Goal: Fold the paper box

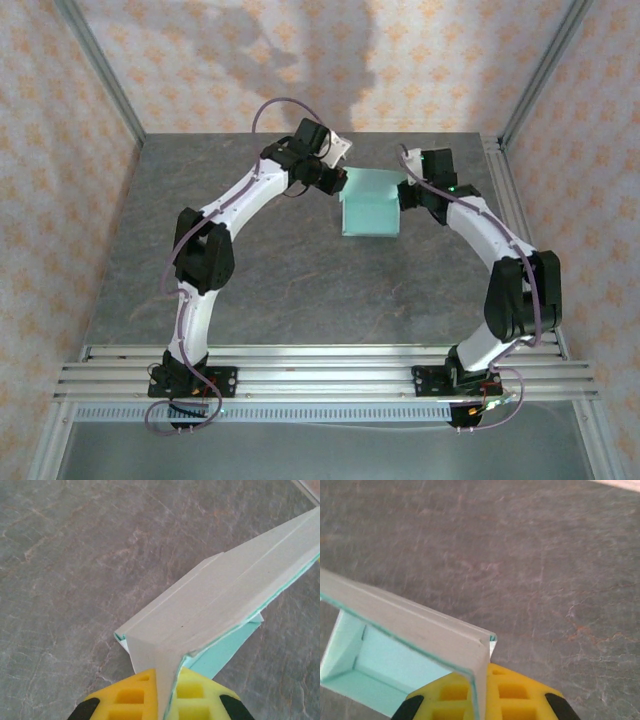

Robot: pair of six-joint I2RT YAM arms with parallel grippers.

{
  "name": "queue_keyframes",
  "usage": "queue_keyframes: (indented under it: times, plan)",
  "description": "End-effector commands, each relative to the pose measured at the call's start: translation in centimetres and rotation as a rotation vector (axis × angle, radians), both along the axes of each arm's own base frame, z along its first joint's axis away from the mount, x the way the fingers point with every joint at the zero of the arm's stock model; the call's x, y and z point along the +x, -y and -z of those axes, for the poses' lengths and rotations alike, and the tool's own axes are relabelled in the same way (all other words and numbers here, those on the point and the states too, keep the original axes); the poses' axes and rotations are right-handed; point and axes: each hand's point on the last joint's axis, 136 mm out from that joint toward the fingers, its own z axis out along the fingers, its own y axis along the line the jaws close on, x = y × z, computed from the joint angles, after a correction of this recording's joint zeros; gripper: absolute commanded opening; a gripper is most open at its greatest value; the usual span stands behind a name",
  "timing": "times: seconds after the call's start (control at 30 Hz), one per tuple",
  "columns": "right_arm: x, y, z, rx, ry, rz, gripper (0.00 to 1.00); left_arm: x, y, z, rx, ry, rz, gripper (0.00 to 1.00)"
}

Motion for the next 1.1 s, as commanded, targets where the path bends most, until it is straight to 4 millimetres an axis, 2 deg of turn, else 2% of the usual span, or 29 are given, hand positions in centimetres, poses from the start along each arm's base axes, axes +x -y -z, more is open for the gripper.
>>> queue_keyframes:
  times: [0.0, 0.13, 0.3, 0.47, 0.53, 0.63, 0.8, 0.97, 1.07]
  plan:
    - [2.2, -1.3, -5.7, 0.114, 0.254, 0.113, 0.00, 0.9, 1.0, -1.1, -0.073, 0.025, -0.083, 0.00]
    - [2.4, -1.4, -5.4, 0.119, 0.313, 0.215, 0.00, 2.0, 1.0, -1.2, -0.102, 0.051, -0.157, 0.00]
    - [2.5, -1.1, -4.5, 0.145, 0.354, 0.300, 0.00, 3.0, 0.9, -0.4, -0.119, 0.062, -0.224, 0.00]
    - [2.8, -1.4, -3.4, 0.154, 0.351, 0.295, 0.00, 3.0, 1.5, 0.8, -0.118, 0.038, -0.219, 0.00]
    - [2.9, -1.6, -3.1, 0.147, 0.348, 0.277, 0.00, 3.0, 1.2, 0.6, -0.099, 0.052, -0.214, 0.00]
    - [2.8, -2.3, -2.9, 0.117, 0.331, 0.221, 0.00, 2.9, 0.2, -0.3, -0.052, 0.087, -0.194, 0.12]
    - [2.2, -3.4, -2.6, 0.083, 0.252, 0.071, 0.00, 2.2, -2.5, -2.0, 0.008, 0.090, -0.122, 0.44]
    - [1.0, -4.2, -2.1, 0.072, 0.130, -0.096, 0.00, 0.3, -5.2, -2.8, 0.057, 0.060, -0.008, 0.61]
    - [0.3, -4.0, -1.6, 0.053, 0.041, -0.148, 0.00, -1.3, -6.5, -3.3, 0.056, 0.033, 0.047, 0.67]
